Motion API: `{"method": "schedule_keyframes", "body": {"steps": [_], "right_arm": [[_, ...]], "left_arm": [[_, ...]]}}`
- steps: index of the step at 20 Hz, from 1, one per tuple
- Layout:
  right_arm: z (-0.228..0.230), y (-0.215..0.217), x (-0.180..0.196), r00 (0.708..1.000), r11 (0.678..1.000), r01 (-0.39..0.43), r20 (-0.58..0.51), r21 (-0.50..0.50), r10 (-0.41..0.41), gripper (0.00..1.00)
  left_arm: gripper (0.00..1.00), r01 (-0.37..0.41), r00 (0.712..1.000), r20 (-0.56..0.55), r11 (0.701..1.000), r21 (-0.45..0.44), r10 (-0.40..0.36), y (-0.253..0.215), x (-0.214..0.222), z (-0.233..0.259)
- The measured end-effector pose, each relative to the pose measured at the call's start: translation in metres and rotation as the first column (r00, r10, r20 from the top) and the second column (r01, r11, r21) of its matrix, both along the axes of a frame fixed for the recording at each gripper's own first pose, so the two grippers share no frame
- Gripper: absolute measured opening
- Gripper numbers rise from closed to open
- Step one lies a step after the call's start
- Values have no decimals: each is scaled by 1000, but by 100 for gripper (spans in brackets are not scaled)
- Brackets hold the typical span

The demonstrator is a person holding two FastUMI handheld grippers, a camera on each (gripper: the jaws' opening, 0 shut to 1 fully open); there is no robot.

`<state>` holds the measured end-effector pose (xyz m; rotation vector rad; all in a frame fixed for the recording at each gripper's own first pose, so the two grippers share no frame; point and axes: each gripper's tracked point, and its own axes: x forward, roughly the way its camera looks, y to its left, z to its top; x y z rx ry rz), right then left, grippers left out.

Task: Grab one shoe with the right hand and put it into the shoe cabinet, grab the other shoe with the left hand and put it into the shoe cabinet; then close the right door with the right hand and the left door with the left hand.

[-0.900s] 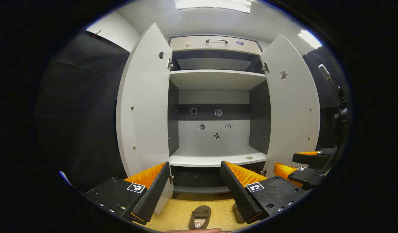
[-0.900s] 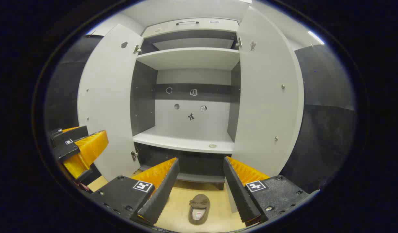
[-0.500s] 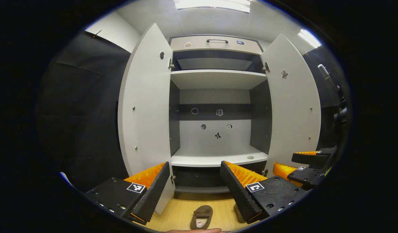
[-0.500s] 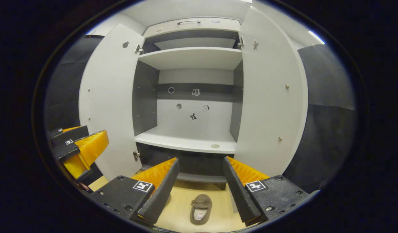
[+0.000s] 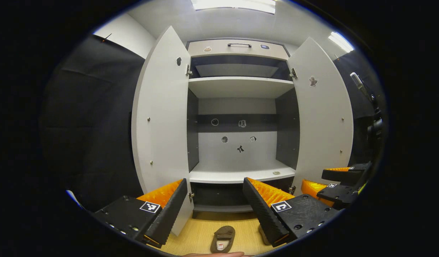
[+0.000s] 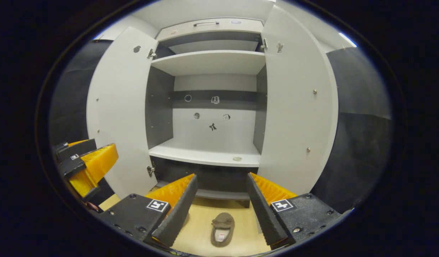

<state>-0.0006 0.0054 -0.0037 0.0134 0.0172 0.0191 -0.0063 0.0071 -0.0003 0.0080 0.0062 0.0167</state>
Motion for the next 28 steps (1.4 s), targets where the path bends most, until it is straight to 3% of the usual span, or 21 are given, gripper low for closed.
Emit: {"method": "schedule_keyframes", "body": {"steps": [9, 14, 19, 23, 26, 28], "right_arm": [[-8, 12, 6, 999, 999, -51, -11, -16, 51, 89], [-40, 22, 19, 995, 995, -87, -46, -40, 85, 90], [-155, 26, 48, 974, 995, -91, -214, -52, 78, 90], [-264, 33, 66, 930, 992, -116, -355, -53, 90, 90], [-322, 31, 83, 899, 987, -119, -435, -109, 60, 90], [-351, 33, 91, 873, 988, -118, -484, -95, 58, 89]], "left_arm": [[97, -22, 999, -26, 1000, 7, 22, 5, -4, -6], [97, -21, 998, -66, 999, 38, 24, 8, -9, -20], [96, -16, 987, -159, 993, 114, 34, 10, -18, -59], [96, -30, 972, -229, 991, 131, 59, 17, -24, -91], [95, -57, 954, -285, 988, 143, 97, 31, -30, -116], [96, -64, 945, -309, 987, 148, 107, 37, -36, -126]]}}
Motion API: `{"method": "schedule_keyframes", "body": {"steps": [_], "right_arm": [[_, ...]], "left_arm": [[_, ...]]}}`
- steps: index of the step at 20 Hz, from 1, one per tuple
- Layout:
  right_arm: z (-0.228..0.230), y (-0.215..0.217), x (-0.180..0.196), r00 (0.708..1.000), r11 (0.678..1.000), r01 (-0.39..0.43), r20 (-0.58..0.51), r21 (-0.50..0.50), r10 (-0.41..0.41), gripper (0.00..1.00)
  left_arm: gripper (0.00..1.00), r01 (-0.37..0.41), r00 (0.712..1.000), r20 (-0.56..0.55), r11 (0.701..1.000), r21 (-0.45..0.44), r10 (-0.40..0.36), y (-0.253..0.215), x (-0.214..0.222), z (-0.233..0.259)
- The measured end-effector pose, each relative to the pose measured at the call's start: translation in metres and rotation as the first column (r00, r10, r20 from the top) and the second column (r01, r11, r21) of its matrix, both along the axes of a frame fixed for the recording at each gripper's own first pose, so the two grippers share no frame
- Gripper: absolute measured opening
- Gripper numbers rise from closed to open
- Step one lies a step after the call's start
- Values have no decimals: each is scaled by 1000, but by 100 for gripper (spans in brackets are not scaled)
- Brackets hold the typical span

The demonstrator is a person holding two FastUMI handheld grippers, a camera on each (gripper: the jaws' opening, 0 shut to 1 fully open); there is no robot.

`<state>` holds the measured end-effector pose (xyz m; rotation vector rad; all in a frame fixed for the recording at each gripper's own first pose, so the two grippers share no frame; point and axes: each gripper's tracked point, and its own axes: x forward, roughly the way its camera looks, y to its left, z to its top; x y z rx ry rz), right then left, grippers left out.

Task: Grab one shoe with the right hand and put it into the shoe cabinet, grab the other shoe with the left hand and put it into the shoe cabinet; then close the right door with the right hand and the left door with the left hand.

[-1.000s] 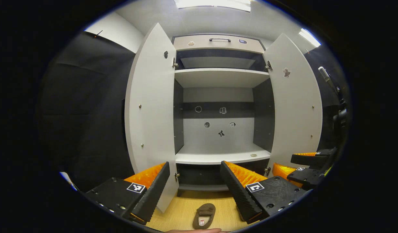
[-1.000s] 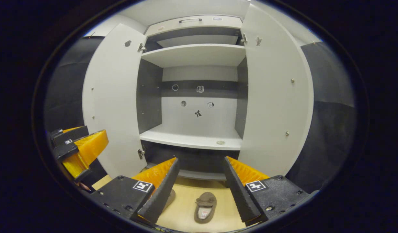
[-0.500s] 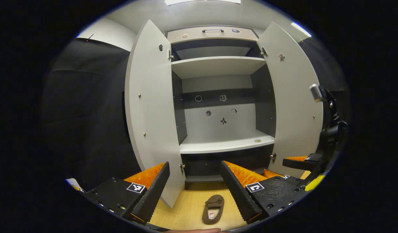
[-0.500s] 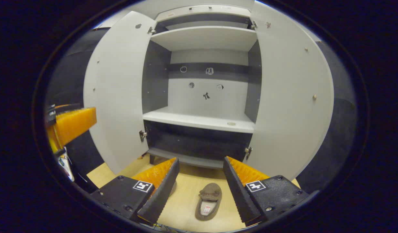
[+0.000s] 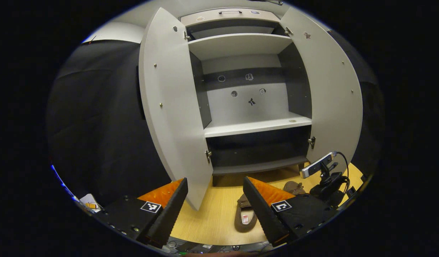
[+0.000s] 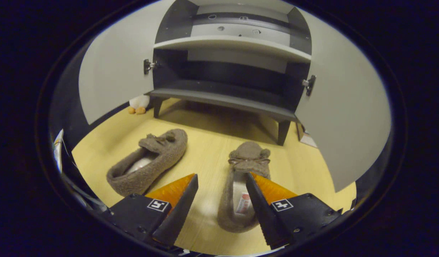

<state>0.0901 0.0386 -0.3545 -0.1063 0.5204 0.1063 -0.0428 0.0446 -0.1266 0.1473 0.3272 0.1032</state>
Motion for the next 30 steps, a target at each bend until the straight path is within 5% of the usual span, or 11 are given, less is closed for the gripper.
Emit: {"method": "schedule_keyframes", "body": {"steps": [4, 6, 7, 8, 11, 21, 30], "right_arm": [[-21, -9, 23, 997, 995, 66, -30, -76, -68, 86], [-25, -22, 33, 994, 980, 102, -13, -171, -105, 66], [-25, -22, 35, 995, 978, 93, -16, -187, -98, 42], [-23, -21, 34, 995, 974, 99, -12, -203, -104, 29], [-21, -24, 32, 995, 973, 85, -26, -214, -92, 10], [96, -32, -6, 989, 978, 111, 120, -175, -90, 7], [315, -28, -5, 924, 984, 123, 378, -131, -65, 7]], "left_arm": [[96, -7, 1000, -12, 1000, -2, 7, 8, -3, -4], [96, -10, 1000, -12, 1000, -4, 10, 10, -2, -4], [96, -11, 1000, -13, 1000, -8, 11, 11, -2, -5], [96, -8, 1000, -12, 1000, -14, 8, 10, -1, -4], [96, 10, 1000, -6, 1000, -10, -10, 7, 0, -4], [96, 122, 991, 63, 992, -25, -120, -16, 11, 16], [96, 149, 979, 141, 989, -18, -145, 0, 15, 37]]}}
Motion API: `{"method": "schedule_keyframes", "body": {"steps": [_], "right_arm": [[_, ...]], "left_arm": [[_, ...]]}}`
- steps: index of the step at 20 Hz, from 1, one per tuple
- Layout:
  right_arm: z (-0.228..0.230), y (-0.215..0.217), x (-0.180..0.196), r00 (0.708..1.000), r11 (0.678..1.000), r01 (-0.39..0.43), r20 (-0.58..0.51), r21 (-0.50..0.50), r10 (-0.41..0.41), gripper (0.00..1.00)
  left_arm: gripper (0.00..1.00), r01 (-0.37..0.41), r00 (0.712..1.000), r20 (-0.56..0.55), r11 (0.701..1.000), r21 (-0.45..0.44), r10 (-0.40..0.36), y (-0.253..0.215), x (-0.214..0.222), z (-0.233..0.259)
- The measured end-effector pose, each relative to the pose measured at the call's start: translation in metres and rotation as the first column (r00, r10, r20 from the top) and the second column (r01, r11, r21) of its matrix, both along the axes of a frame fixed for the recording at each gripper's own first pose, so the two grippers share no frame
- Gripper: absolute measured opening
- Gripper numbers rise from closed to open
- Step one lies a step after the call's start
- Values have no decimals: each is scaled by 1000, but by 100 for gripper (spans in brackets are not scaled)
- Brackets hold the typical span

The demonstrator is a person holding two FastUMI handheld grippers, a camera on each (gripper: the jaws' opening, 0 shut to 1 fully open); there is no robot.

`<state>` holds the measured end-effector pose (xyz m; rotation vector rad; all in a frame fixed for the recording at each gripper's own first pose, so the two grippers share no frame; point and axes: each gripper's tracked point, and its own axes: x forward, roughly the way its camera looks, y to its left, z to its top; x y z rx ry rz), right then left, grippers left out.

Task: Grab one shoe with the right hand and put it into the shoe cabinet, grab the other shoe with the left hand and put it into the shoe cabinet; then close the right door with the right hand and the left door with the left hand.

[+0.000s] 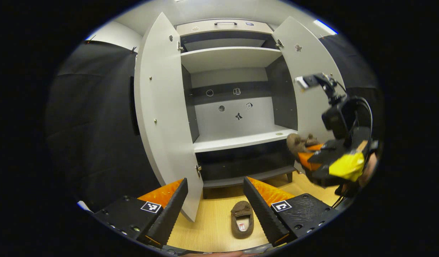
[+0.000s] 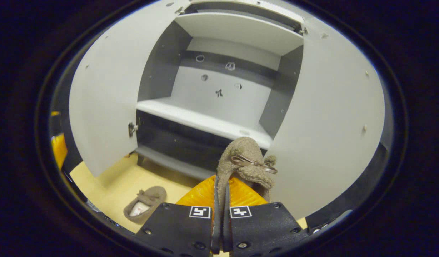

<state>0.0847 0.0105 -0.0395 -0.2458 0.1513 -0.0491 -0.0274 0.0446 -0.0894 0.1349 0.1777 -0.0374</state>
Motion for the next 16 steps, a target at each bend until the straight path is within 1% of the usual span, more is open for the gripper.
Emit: {"method": "schedule_keyframes", "body": {"steps": [1, 3, 5, 7, 11, 14, 16], "right_arm": [[26, 0, 10, 1000, 1000, -5, 24, 1, 5, 7], [67, 2, 41, 999, 1000, -9, 44, -1, 9, 7], [99, -1, 81, 999, 1000, -1, 40, -17, 2, 7], [121, -8, 128, 999, 1000, 23, 37, -9, -23, 7], [127, -14, 222, 997, 997, 67, -24, -39, -68, 7], [109, -14, 266, 991, 996, 83, -108, -22, -85, 7], [92, -12, 284, 983, 996, 90, -157, -5, -90, 7]], "left_arm": [[96, -10, 1000, 5, 1000, -8, 10, 5, 2, 2], [96, -37, 999, 14, 999, -18, 37, 15, 2, 4], [96, -71, 997, 24, 997, -23, 71, 27, 1, 6], [96, -110, 994, 25, 994, -27, 111, 42, -3, 6], [96, -219, 975, 20, 975, -34, 220, 78, -17, 8], [96, -293, 956, -2, 956, -22, 293, 100, -32, 0], [96, -325, 946, -16, 946, -12, 324, 111, -41, -5]]}}
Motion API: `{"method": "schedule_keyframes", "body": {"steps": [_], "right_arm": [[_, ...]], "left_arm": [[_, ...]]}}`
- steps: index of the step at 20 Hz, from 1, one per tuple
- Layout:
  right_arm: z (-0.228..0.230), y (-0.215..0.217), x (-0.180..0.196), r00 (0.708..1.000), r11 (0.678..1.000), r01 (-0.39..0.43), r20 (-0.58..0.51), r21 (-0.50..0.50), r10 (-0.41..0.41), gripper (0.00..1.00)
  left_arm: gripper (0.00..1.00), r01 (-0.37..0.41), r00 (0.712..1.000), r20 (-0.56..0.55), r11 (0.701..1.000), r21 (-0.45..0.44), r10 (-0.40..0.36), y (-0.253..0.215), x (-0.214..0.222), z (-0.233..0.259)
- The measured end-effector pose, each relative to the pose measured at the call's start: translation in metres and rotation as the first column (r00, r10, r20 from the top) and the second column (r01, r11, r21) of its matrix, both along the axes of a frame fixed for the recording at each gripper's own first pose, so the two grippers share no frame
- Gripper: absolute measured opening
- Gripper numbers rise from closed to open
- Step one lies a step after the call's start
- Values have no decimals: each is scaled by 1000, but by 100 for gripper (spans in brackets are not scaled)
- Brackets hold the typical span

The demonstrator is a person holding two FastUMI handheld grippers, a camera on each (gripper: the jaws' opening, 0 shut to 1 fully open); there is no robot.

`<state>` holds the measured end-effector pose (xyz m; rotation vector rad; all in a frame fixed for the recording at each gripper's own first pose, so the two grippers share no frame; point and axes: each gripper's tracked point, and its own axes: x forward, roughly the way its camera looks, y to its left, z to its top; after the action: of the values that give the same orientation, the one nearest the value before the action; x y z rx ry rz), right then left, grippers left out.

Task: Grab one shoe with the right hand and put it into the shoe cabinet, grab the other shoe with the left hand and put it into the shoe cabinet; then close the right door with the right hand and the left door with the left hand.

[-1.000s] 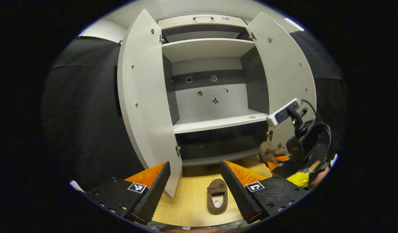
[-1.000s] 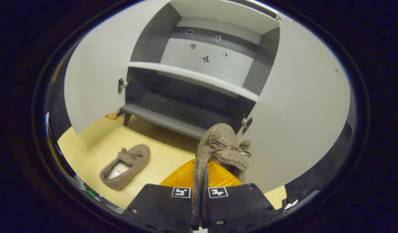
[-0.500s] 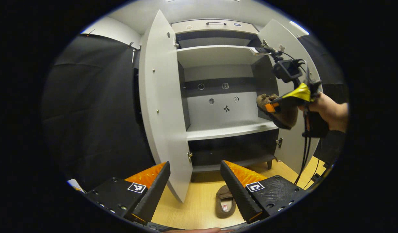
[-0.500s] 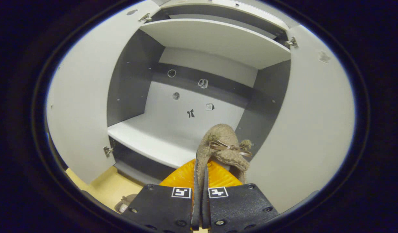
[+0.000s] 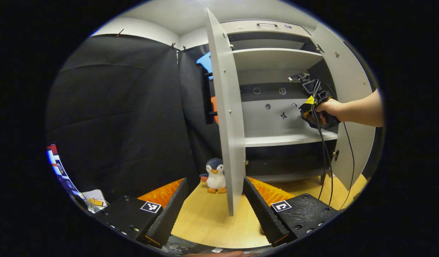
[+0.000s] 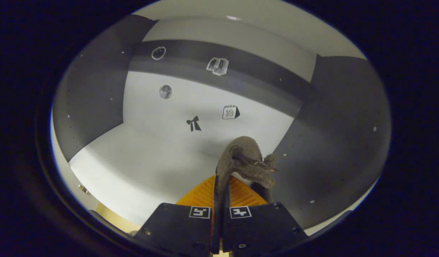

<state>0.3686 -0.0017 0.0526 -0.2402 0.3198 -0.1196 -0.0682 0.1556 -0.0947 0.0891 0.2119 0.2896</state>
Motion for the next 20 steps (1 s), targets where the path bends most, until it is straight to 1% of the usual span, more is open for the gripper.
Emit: {"method": "schedule_keyframes", "body": {"steps": [3, 4, 6, 7, 8, 9, 10, 11, 12, 13, 14, 15, 16, 17, 19, 20], "right_arm": [[-19, 3, 6, 999, 998, 7, -44, 56, -5, 7], [-19, 4, 8, 999, 997, 8, -40, 71, -6, 7], [-12, 3, 6, 1000, 998, 7, -17, 64, -6, 11], [-9, 6, 4, 1000, 998, -2, -5, 59, 2, 17], [-6, 7, -3, 1000, 998, -11, 3, 55, 11, 20], [-4, 10, -9, 1000, 998, -25, 11, 54, 24, 39], [1, 10, -18, 999, 999, -27, 38, 45, 26, 36], [8, 9, -27, 997, 999, -29, 70, 44, 25, 41], [13, 10, -39, 994, 998, -38, 102, 51, 33, 43], [21, 12, -52, 989, 997, -48, 142, 62, 39, 53], [30, 11, -67, 982, 995, -54, 183, 78, 39, 55], [40, 12, -84, 973, 992, -70, 226, 105, 44, 67], [48, 14, -100, 962, 987, -87, 269, 137, 48, 74], [57, 15, -119, 950, 982, -106, 308, 160, 52, 72], [72, 15, -159, 922, 974, -140, 383, 179, 62, 88], [75, 15, -180, 907, 973, -151, 417, 173, 67, 88]], "left_arm": [[96, -26, 1000, -6, 1000, 2, 26, 7, -7, -1], [96, -29, 1000, -8, 1000, 2, 29, 8, -8, -2], [96, -19, 1000, -5, 1000, -1, 19, 4, -7, -3], [96, -13, 1000, -5, 1000, 0, 13, 2, -6, -2], [96, -4, 1000, -5, 1000, 0, 4, 0, -5, -3], [96, 4, 1000, -3, 1000, 0, -4, -2, -4, -3], [96, 10, 1000, 0, 1000, 0, -10, -3, -3, -2], [96, 17, 1000, 4, 1000, -1, -17, -4, 0, -1], [96, 24, 1000, 6, 1000, 0, -24, -5, 1, 0], [96, 33, 999, 7, 999, -3, -33, -7, 3, 1], [96, 45, 999, 9, 999, -6, -45, -9, 5, 0], [96, 59, 998, 11, 998, -8, -58, -12, 7, 1], [96, 75, 997, 13, 997, -7, -75, -15, 10, 2], [96, 93, 995, 18, 996, -5, -93, -19, 14, 5], [95, 138, 990, 34, 990, 4, -138, -30, 22, 11], [96, 165, 985, 43, 986, 8, -165, -37, 25, 14]]}}
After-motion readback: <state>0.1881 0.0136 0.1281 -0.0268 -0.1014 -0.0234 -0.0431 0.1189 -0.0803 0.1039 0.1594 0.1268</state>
